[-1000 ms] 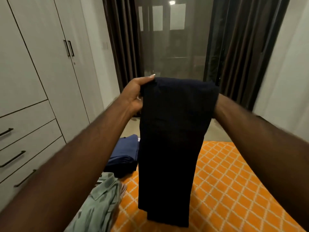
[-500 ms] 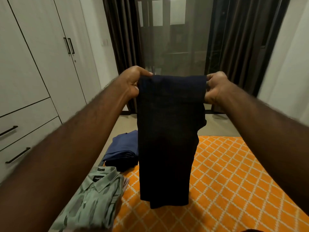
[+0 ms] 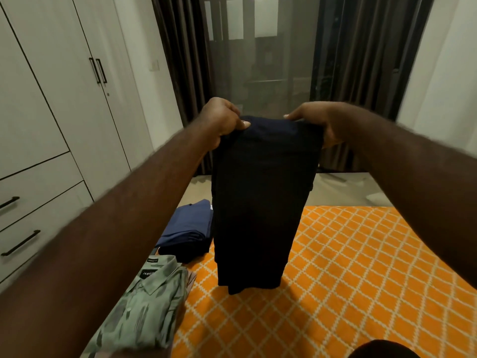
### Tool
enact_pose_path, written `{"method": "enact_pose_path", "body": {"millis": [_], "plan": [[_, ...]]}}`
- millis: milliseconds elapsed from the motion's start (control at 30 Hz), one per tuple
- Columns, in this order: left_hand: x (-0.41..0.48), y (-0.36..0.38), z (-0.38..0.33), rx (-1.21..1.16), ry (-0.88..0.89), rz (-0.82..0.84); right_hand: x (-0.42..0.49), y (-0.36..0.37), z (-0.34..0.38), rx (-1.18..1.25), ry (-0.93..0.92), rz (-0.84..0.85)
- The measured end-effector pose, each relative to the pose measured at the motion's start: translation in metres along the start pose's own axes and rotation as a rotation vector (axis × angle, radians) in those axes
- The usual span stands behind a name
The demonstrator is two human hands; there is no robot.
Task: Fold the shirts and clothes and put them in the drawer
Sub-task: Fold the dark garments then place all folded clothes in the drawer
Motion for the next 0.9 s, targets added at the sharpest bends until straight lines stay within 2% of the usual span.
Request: {"method": "enact_pose_path", "body": {"millis": [100, 200, 267, 367, 467, 533, 633, 733, 800, 900], "plan": [[-0.003, 0.001, -0.010, 0.095, 0.073, -0.019, -0.005, -0.005, 0.013, -0.158, -0.064, -0.124], [-0.005, 0.000, -0.018, 0.262, 0.180, -0.095, -0.012, -0.022, 0.031, -0.165, -0.185, -0.260], [-0.004, -0.006, -0.018, 0.337, 0.235, -0.163, -0.021, -0.029, 0.045, -0.174, -0.271, -0.194], [-0.002, -0.019, -0.013, 0.429, 0.322, -0.271, -0.033, -0.033, 0.055, -0.408, -0.310, -0.022], [0.000, -0.024, -0.019, 0.619, 0.417, -0.297, -0.033, -0.039, 0.056, -0.636, -0.318, -0.092], [0.003, -0.024, -0.025, 0.714, 0.445, -0.274, -0.025, -0.040, 0.059, -0.701, -0.323, -0.168], [0.015, -0.021, -0.025, 0.897, 0.402, -0.236, -0.014, -0.043, 0.070, -0.732, -0.343, -0.317], [0.032, -0.016, -0.022, 0.976, 0.356, -0.227, -0.001, -0.043, 0.082, -0.690, -0.344, -0.372], [0.049, -0.009, -0.017, 0.926, 0.300, -0.174, 0.010, -0.037, 0.086, -0.647, -0.311, -0.365], [0.084, 0.001, 0.012, 0.703, 0.088, -0.106, 0.039, -0.028, 0.092, -0.444, -0.284, -0.338]]}}
Point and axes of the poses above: each hand's wrist, its own x-axis towards the middle knuckle, its own y-axis out of the palm, z = x × y, the point moved 6 cm from there along x, towards the middle knuckle, and after that the axes turned 12 degrees about y, right-handed, at the moved point
